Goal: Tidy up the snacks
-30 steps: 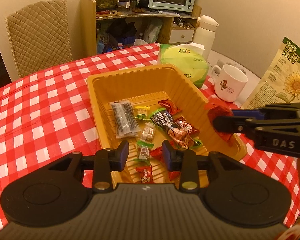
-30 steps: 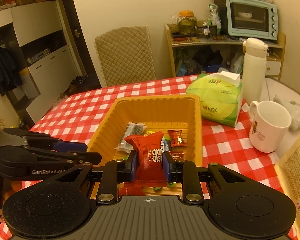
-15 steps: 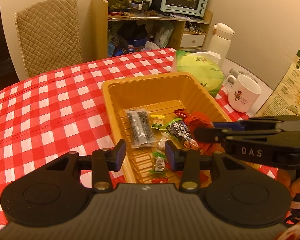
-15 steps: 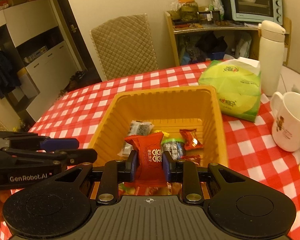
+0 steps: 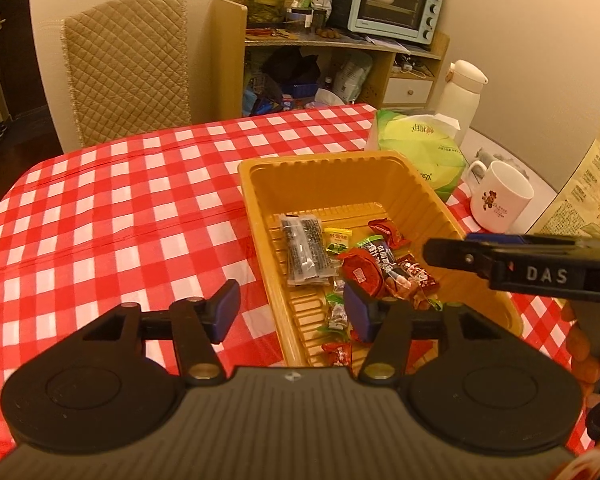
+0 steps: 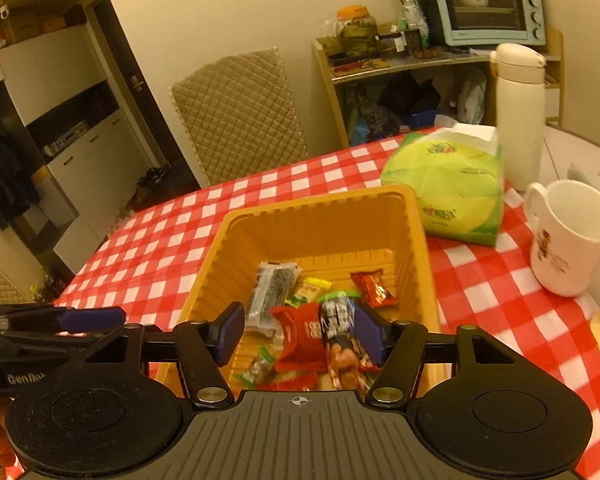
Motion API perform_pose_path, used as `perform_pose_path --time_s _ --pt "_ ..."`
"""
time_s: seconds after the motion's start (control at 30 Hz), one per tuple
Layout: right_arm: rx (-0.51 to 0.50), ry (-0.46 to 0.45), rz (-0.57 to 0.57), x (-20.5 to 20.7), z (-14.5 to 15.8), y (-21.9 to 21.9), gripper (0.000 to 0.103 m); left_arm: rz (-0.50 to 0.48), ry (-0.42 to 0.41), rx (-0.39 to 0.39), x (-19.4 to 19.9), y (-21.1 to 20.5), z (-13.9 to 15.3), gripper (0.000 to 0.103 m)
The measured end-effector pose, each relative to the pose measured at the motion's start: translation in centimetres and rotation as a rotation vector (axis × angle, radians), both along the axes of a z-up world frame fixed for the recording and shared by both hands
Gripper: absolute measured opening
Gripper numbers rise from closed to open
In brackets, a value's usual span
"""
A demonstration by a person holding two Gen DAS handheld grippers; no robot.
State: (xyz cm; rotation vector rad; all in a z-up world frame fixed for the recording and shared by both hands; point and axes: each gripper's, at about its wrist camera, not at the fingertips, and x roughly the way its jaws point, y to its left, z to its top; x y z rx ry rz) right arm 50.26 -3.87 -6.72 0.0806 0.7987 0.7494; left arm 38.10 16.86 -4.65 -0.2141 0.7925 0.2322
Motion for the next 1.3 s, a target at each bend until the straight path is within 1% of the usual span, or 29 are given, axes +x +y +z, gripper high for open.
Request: perform_pose_path --time_s 0.03,0.1,0.13,0.2,0.4,0.47,0.53,0.73,0.87,1.1,1.3 --pt "-0.001 0.001 -0.007 -0.3 0.1 -0.4 0.066 0.006 -0.003 0.000 -0.4 -0.2 0.2 0.062" --pt "0.001 0.002 -0.016 -1.0 0.5 -1.3 0.074 0.012 -0.011 -0.001 -1.2 -0.8 0.8 0.063" --pt "0.002 0.003 -0.022 -1.4 0.6 -1.8 0.076 0.013 -0.015 -0.002 -1.6 -1.1 1.1 0.064" --pt "0.005 0.004 -0.031 -2.4 1.1 -2.8 0.082 0.018 -0.022 -0.002 -2.6 -1.9 1.6 0.067" --pt "0.002 0.001 -0.021 -6.2 2.3 -5.9 0.087 0.036 -0.044 -0.002 -6.5 -5.1 3.5 0.068" --pt "0.001 0.003 -0.010 -7.7 2.7 -7.0 0.088 0.051 -0.045 0.008 -8.1 -6.5 4.1 0.070" --pt "0.002 0.002 0.011 -9.2 3.0 -8.0 0.089 0.072 -0.045 0.009 -9.7 -7.8 4.6 0.075" --pt "-0.022 -0.021 0.073 -13.4 3.6 -10.9 0.090 0.125 -0.027 0.002 -14.3 -11.6 5.3 0.075" --pt "-0.032 -0.025 0.110 -15.6 3.5 -12.3 0.090 0.150 -0.011 0.015 -17.1 -13.8 5.6 0.075" --pt "-0.030 0.018 0.114 -19.2 3.7 -14.1 0.090 0.163 0.020 0.014 -21.1 -15.8 5.9 0.075" --pt "-0.060 0.035 0.090 -22.5 4.2 -14.6 0.090 0.156 0.009 -0.015 -23.9 -16.2 6.0 0.075"
